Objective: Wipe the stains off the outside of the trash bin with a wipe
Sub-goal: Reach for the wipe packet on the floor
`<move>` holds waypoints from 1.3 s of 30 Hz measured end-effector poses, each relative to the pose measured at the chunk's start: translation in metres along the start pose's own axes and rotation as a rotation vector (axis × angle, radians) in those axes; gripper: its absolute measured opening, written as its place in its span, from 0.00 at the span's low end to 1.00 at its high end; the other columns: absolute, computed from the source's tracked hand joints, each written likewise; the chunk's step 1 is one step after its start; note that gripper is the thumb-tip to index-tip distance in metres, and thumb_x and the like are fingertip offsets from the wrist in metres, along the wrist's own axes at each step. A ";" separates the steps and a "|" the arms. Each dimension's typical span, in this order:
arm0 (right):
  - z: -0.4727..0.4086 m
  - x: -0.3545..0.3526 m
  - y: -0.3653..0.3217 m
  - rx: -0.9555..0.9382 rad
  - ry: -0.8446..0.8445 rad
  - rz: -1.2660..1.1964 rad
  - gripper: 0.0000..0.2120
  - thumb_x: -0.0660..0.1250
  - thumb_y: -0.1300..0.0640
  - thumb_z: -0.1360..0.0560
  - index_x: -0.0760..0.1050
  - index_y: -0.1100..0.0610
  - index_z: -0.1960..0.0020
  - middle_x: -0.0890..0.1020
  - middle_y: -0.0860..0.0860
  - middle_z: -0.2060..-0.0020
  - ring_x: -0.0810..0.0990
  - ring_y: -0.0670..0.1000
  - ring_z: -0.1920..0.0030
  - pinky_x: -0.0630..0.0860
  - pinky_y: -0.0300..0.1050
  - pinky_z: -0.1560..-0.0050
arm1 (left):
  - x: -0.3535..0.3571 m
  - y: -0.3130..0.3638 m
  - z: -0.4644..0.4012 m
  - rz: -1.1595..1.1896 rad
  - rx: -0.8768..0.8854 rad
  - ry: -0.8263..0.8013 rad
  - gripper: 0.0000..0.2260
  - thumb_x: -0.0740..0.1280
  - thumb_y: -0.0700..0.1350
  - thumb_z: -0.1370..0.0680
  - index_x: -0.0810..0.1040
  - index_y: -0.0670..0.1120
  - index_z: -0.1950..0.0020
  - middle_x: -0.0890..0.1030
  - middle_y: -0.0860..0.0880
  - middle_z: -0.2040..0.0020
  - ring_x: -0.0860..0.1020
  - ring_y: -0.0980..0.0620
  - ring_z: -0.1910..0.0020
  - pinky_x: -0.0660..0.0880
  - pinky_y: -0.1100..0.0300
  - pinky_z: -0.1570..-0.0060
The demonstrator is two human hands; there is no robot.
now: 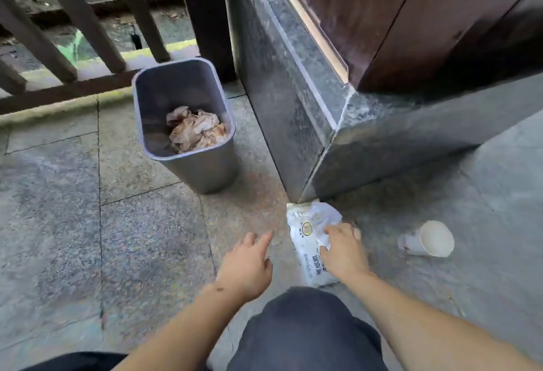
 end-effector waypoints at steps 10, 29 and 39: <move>-0.040 0.018 0.024 0.305 0.067 -0.331 0.30 0.74 0.45 0.30 0.69 0.55 0.34 0.77 0.56 0.38 0.76 0.61 0.39 0.75 0.57 0.42 | 0.018 0.025 -0.042 0.178 0.035 0.090 0.29 0.61 0.45 0.20 0.59 0.54 0.20 0.71 0.46 0.29 0.73 0.43 0.33 0.75 0.50 0.41; -0.013 -0.020 -0.009 0.187 0.178 -0.415 0.19 0.66 0.45 0.22 0.75 0.57 0.64 0.80 0.55 0.65 0.79 0.59 0.59 0.73 0.47 0.64 | -0.036 0.020 -0.023 0.136 -0.013 0.163 0.29 0.61 0.45 0.20 0.58 0.55 0.19 0.68 0.46 0.26 0.76 0.43 0.38 0.77 0.50 0.44; 0.022 -0.083 -0.014 -0.014 0.314 -0.220 0.14 0.62 0.49 0.20 0.75 0.56 0.60 0.83 0.60 0.60 0.82 0.63 0.58 0.70 0.48 0.64 | -0.084 0.003 -0.005 -0.081 -0.064 0.170 0.28 0.59 0.46 0.21 0.60 0.53 0.20 0.69 0.44 0.28 0.71 0.40 0.33 0.74 0.45 0.39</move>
Point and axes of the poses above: each hand's wrist, its own z-axis away from the middle knuckle, its own x-axis out of the palm, y = z × x, the point moved 4 cm from there along -z, towards the middle knuckle
